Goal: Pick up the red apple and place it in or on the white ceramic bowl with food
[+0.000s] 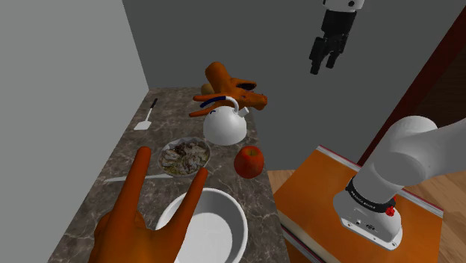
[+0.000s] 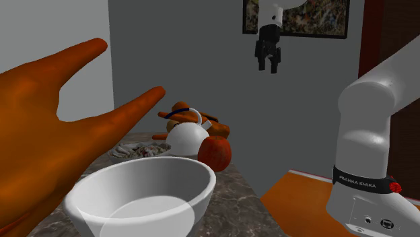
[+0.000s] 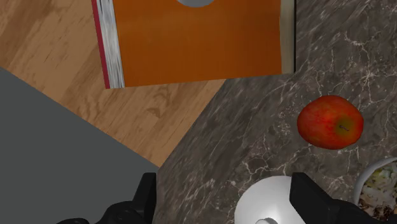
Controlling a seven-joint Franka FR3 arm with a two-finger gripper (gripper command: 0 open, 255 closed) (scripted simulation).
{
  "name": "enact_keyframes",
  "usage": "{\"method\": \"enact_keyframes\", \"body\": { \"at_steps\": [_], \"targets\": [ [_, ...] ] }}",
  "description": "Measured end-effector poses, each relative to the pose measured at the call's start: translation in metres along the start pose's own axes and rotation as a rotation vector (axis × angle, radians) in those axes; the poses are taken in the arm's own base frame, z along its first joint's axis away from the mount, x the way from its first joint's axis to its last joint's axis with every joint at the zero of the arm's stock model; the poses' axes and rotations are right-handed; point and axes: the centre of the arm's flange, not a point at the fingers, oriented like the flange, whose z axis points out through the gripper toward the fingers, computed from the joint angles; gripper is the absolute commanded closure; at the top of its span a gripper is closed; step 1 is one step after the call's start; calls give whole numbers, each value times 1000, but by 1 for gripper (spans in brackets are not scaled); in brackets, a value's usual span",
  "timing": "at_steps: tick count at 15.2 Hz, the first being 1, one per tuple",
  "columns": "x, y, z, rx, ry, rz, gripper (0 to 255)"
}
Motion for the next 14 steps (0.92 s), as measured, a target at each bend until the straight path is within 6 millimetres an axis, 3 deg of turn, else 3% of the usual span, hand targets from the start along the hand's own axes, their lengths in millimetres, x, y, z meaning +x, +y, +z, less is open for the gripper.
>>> {"method": "enact_keyframes", "body": {
  "at_steps": [3,14],
  "targets": [
    [-1,-12,9,3,3,14,0],
    [-1,-121,90,28,28,149,0]
  ]
}}
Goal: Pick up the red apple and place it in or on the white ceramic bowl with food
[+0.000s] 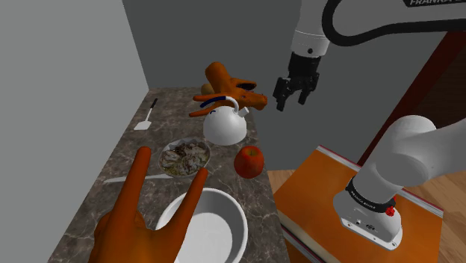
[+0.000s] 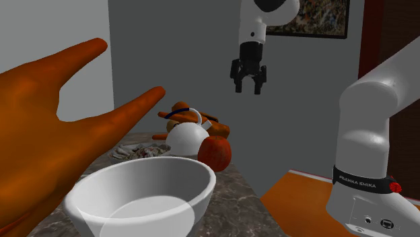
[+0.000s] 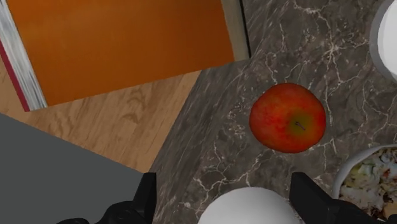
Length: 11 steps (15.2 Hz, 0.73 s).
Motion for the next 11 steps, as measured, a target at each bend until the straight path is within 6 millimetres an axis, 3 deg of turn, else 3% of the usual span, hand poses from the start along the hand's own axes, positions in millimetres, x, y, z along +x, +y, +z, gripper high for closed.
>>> {"method": "enact_keyframes", "body": {
  "at_steps": [11],
  "targets": [
    [-2,-114,85,26,27,137,0]
  ]
}}
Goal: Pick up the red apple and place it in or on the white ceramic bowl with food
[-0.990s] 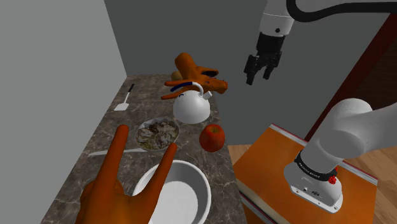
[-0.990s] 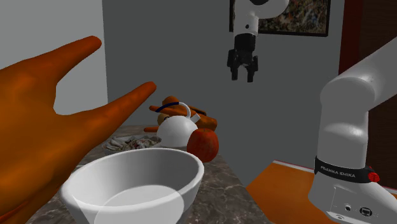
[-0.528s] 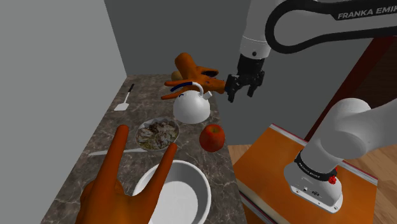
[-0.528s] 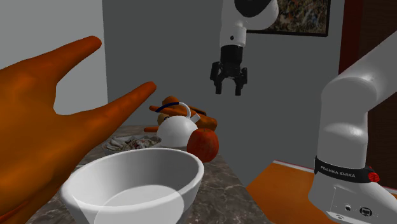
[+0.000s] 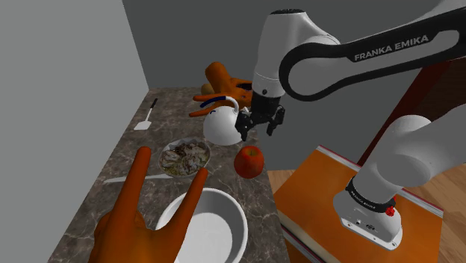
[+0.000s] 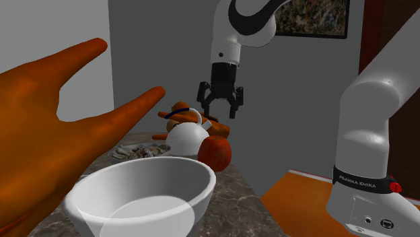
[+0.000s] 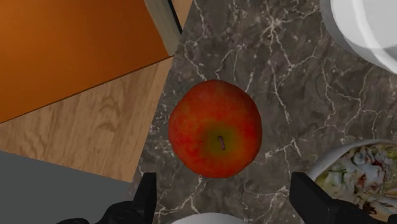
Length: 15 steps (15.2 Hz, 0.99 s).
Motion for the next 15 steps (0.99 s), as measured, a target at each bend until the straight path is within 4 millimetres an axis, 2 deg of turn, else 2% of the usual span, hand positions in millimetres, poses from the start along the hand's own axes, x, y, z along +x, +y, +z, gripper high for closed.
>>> {"method": "enact_keyframes", "body": {
  "at_steps": [1,8,14,15],
  "targets": [
    [-2,-5,5,1,1,5,0],
    [-2,-7,42,3,2,11,0],
    [-3,-7,46,3,2,11,0],
    [-3,-7,46,3,2,11,255]
  ]
}}
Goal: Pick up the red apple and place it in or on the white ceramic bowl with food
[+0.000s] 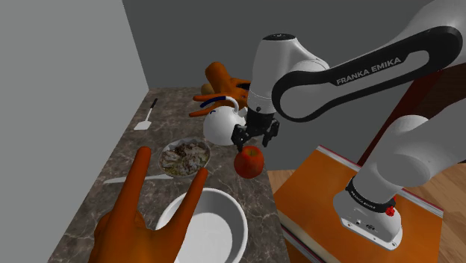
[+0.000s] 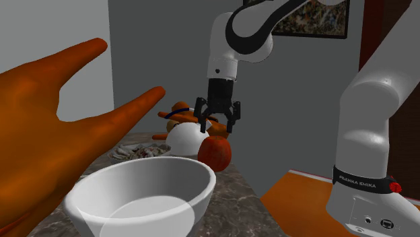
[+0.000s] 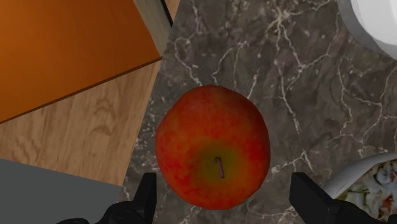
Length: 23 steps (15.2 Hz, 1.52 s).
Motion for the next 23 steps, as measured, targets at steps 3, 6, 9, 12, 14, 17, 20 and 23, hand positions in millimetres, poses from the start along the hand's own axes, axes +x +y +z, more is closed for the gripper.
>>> {"method": "enact_keyframes", "body": {
  "at_steps": [3,6,9,12,14,17,20,23],
  "targets": [
    [1,0,-2,3,4,1,255],
    [0,0,0,1,2,0,255],
    [0,0,-1,2,2,0,255],
    [1,0,-7,0,1,0,255],
    [0,-1,-16,0,0,0,255],
    [2,-4,-31,0,0,0,255],
    [2,-5,-48,0,0,0,255],
    [2,-5,-62,0,0,0,255]
  ]
}}
